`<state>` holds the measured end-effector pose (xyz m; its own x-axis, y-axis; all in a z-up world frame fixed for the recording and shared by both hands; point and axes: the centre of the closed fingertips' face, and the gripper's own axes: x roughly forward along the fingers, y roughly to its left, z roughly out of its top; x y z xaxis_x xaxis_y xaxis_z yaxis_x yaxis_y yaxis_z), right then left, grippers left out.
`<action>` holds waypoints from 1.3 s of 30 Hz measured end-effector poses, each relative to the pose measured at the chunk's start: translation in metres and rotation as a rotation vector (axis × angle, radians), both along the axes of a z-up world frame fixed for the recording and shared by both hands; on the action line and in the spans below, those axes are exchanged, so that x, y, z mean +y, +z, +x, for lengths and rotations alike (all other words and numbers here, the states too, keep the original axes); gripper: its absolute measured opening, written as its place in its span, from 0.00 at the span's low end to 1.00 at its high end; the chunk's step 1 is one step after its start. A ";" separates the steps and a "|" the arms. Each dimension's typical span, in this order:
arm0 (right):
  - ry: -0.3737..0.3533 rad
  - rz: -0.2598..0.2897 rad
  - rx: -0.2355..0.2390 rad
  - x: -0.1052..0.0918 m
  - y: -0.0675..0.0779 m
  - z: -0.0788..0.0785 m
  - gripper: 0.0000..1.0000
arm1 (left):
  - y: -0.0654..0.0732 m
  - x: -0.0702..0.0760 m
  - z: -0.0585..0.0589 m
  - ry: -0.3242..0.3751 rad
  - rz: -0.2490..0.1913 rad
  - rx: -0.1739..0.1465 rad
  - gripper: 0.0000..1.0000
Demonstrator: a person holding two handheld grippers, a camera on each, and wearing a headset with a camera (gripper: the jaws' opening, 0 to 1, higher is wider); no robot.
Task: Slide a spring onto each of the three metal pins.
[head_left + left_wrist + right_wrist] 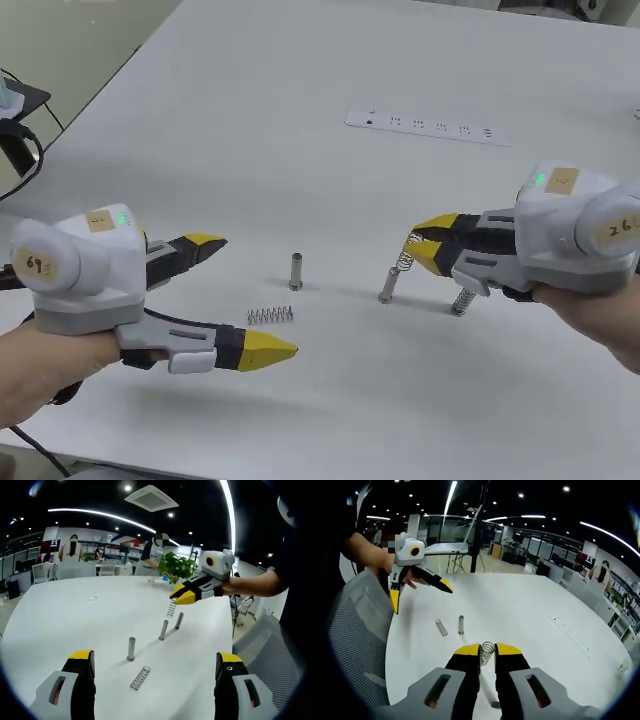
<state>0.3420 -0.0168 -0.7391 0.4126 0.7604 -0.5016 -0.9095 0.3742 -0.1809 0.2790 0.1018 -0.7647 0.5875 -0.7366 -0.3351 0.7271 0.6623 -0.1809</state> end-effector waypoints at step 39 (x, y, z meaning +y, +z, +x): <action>0.001 -0.084 0.083 0.010 -0.071 0.004 0.08 | 0.001 0.001 -0.003 0.016 0.003 0.004 0.98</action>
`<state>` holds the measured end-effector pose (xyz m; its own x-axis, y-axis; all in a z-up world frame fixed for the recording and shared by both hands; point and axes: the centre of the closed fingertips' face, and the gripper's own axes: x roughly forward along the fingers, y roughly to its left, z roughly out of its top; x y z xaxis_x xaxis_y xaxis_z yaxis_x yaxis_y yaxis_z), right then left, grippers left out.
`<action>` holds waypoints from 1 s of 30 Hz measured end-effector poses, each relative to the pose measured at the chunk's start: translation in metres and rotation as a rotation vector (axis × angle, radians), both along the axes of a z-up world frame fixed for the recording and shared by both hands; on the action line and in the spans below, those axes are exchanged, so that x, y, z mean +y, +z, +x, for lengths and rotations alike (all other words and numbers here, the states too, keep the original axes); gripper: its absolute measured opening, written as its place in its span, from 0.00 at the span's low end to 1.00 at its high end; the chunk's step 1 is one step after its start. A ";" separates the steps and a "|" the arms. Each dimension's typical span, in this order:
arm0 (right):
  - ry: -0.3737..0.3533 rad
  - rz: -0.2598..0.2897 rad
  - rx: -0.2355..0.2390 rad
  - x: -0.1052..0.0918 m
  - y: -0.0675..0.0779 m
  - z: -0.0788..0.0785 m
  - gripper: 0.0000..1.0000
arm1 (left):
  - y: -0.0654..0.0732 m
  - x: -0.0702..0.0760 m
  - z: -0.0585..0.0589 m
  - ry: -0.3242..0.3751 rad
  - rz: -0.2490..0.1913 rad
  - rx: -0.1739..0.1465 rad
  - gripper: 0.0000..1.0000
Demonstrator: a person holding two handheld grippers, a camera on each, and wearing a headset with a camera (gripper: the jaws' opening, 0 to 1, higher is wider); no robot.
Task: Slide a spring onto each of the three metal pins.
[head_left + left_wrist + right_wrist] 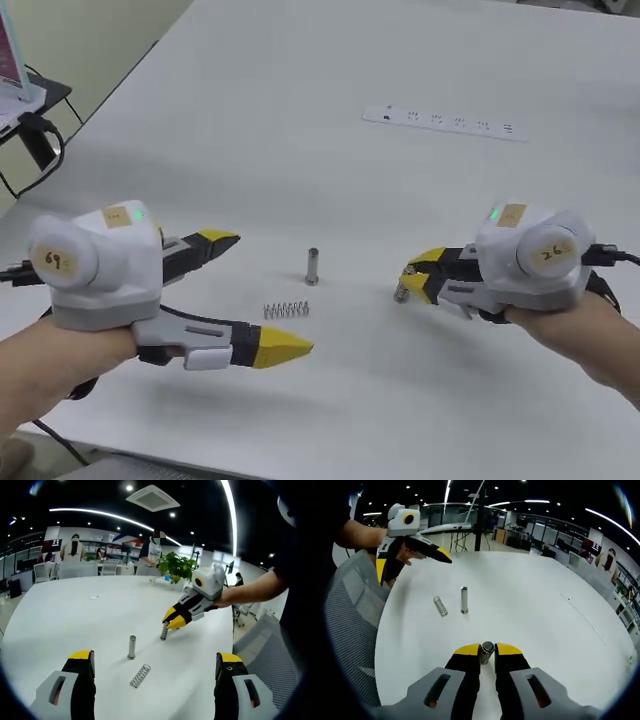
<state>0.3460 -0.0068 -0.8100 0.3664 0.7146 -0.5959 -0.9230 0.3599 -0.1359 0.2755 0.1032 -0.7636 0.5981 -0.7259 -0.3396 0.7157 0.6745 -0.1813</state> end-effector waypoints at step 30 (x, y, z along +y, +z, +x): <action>-0.116 0.192 0.061 -0.012 0.035 -0.006 0.24 | 0.007 0.000 0.000 0.008 -0.015 -0.007 0.98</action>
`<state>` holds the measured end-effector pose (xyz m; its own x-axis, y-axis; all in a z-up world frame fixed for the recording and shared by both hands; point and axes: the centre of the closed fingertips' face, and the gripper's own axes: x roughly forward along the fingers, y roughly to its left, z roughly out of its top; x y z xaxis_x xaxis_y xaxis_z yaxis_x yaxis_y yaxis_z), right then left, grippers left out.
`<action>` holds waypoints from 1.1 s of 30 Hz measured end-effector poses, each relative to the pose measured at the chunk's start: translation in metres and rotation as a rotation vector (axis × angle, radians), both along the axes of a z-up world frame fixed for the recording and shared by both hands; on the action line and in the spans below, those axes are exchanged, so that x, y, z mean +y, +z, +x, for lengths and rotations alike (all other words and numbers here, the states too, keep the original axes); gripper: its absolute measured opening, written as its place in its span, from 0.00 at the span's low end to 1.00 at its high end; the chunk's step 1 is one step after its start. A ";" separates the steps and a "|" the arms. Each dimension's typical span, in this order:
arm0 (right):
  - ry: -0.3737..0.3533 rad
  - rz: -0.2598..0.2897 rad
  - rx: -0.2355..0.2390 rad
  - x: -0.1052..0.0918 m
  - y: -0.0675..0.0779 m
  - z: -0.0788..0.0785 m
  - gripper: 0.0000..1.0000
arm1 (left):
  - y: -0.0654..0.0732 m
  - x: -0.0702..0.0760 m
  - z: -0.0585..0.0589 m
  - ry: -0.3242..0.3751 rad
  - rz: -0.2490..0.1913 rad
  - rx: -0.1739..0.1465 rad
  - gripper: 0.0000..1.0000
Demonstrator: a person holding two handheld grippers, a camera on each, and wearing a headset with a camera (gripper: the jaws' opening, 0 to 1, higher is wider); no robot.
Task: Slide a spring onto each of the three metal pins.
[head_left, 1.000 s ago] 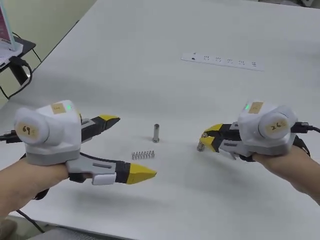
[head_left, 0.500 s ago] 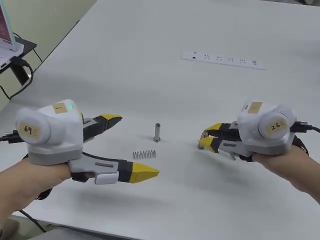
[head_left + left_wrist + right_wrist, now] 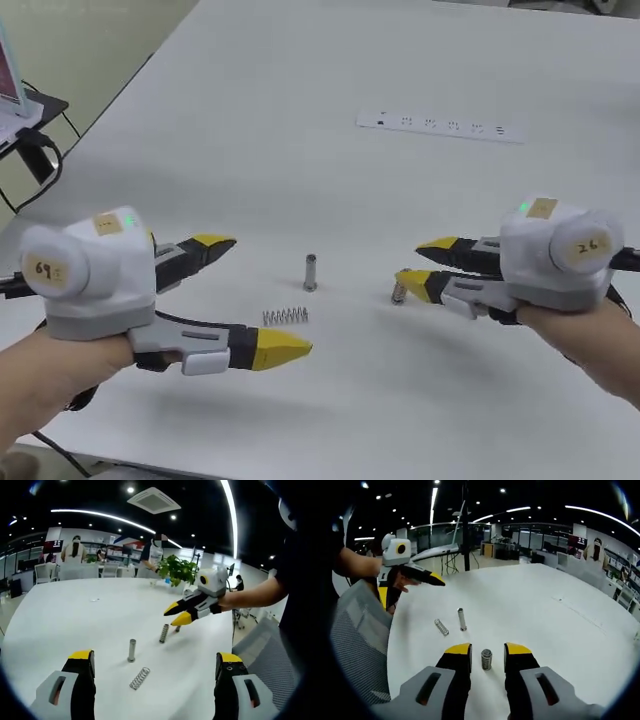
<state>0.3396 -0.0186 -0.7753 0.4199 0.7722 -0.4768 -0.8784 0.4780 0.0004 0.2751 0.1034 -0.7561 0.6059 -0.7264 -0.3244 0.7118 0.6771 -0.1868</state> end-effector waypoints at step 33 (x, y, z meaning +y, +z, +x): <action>-0.035 0.108 0.087 -0.028 0.002 -0.054 0.25 | 0.004 0.004 -0.004 0.011 -0.018 0.001 0.98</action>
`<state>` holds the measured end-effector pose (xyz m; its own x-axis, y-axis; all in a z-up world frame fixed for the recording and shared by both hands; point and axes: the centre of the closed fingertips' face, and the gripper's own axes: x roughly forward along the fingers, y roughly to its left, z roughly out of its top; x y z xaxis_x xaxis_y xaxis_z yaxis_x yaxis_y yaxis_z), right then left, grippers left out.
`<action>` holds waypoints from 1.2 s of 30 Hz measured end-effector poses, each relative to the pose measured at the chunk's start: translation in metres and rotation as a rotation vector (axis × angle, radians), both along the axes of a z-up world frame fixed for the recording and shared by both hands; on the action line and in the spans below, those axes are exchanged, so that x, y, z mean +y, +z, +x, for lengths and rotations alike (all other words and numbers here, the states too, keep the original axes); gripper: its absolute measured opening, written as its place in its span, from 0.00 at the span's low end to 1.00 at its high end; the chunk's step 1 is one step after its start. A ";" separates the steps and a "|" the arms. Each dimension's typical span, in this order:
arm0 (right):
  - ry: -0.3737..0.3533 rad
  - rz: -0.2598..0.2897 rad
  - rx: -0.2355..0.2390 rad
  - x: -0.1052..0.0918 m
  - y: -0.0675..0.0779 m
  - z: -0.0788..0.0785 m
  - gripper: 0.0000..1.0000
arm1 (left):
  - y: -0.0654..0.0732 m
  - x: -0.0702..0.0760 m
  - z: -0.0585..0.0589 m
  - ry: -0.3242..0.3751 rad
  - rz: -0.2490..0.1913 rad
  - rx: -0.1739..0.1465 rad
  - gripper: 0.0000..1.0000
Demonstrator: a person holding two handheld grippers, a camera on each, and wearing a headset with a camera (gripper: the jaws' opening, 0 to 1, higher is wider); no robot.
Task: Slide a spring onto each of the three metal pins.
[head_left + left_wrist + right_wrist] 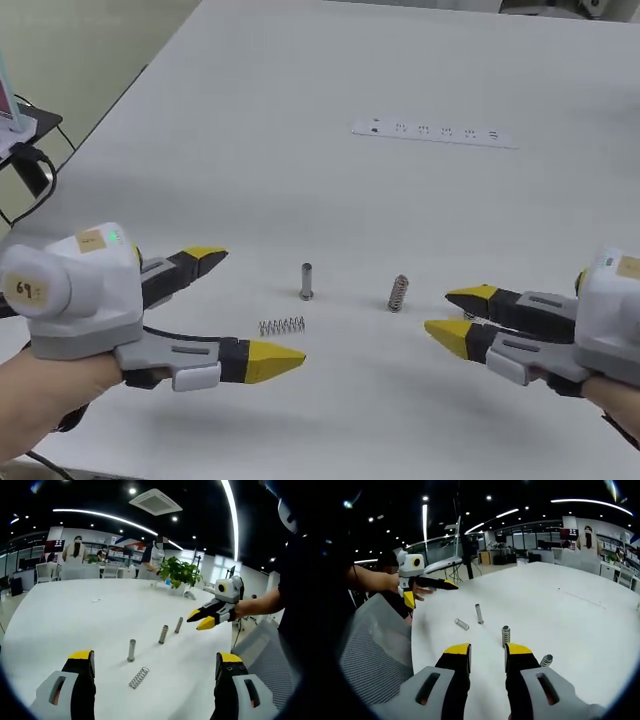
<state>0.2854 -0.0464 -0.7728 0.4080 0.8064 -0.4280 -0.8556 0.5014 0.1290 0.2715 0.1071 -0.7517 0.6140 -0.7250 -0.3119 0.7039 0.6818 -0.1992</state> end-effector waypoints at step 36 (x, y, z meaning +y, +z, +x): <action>0.205 -0.008 -0.031 0.078 0.006 -0.003 0.24 | -0.005 0.004 -0.006 0.012 -0.010 0.016 0.98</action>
